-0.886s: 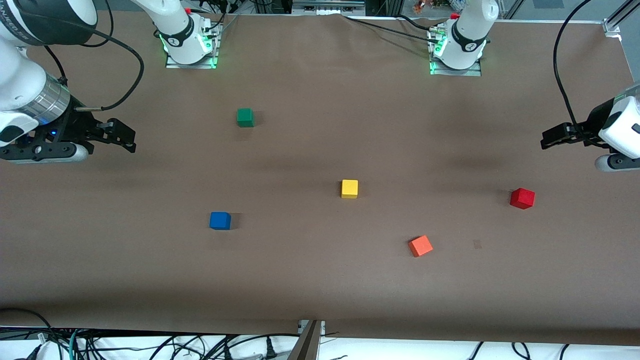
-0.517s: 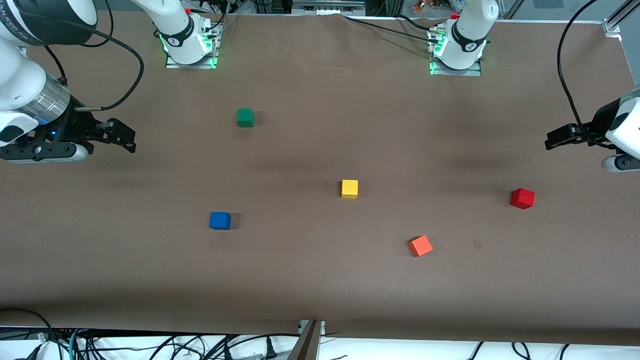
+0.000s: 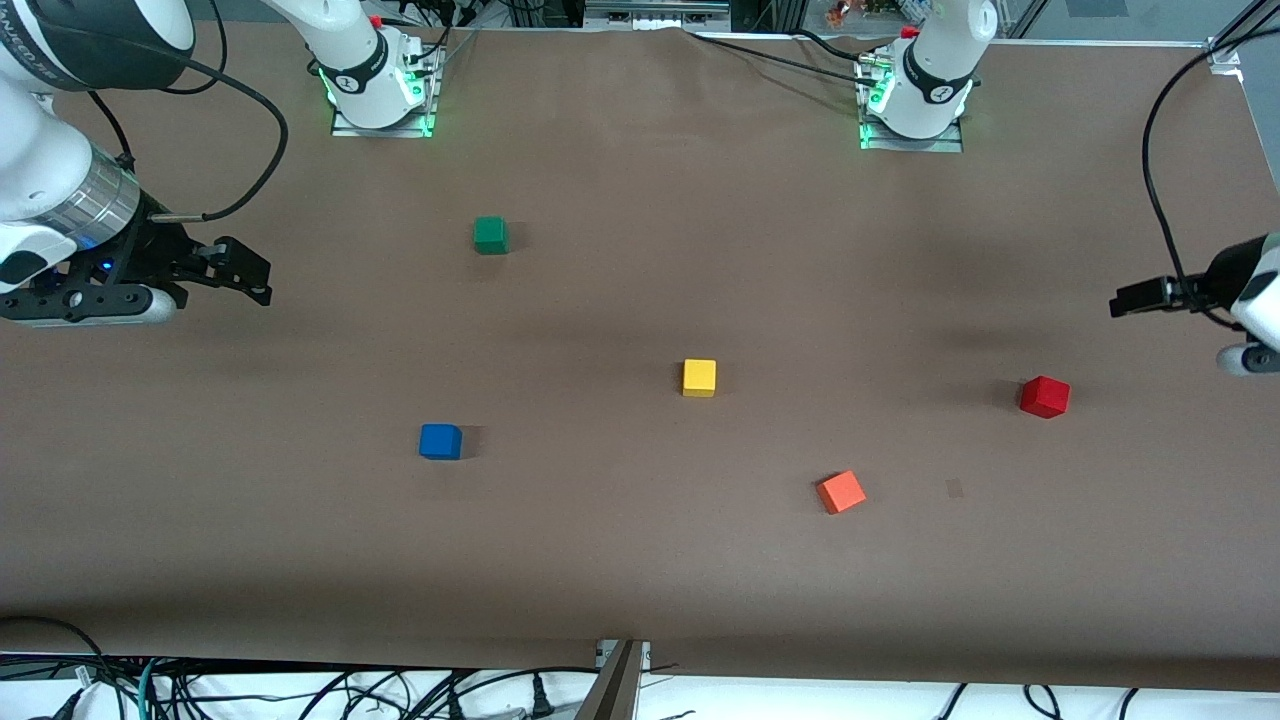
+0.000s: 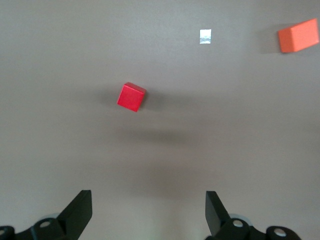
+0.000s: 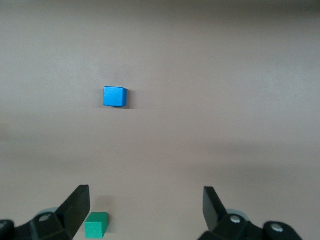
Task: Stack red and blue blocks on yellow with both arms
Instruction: 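Reach the left gripper toward the red block while the right gripper reaches the blue block, then grasp the red block with the left gripper while the right gripper grasps the blue block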
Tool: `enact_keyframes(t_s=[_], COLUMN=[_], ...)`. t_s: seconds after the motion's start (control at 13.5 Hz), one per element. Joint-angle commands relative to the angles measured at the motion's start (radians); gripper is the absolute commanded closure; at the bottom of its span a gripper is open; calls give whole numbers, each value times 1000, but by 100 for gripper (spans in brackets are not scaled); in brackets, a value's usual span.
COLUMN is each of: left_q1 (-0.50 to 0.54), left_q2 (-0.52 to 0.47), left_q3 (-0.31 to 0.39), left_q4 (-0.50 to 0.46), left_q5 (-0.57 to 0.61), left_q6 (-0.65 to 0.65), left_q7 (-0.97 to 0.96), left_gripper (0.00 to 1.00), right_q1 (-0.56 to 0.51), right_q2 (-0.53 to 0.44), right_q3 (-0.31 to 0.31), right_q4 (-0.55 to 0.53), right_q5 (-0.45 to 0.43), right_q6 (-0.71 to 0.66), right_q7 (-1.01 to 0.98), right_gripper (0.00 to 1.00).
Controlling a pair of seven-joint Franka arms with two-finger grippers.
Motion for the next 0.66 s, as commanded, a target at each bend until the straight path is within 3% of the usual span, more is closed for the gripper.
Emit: enact_keyframes(t_s=[0.0,0.3,0.59], left_q1=[13,41,64], left_q2=[90,231,276], left_q3=[-1,-1,-1], left_q4=[12,-15,-152], left_q5=[10,10,11], left_q6=[68,232,500], left_q7=[123,270,388], left_gripper=[0,0,0], right_q1=[4,21,76], right_q2=[43,114,209], right_q3=[3,3,2], right_q4=[19,19,17], right_q5=[-9,-1,-4], right_q6=[29,129,165], right_q7=[-9,-9,-11], right_gripper=[0,0,0])
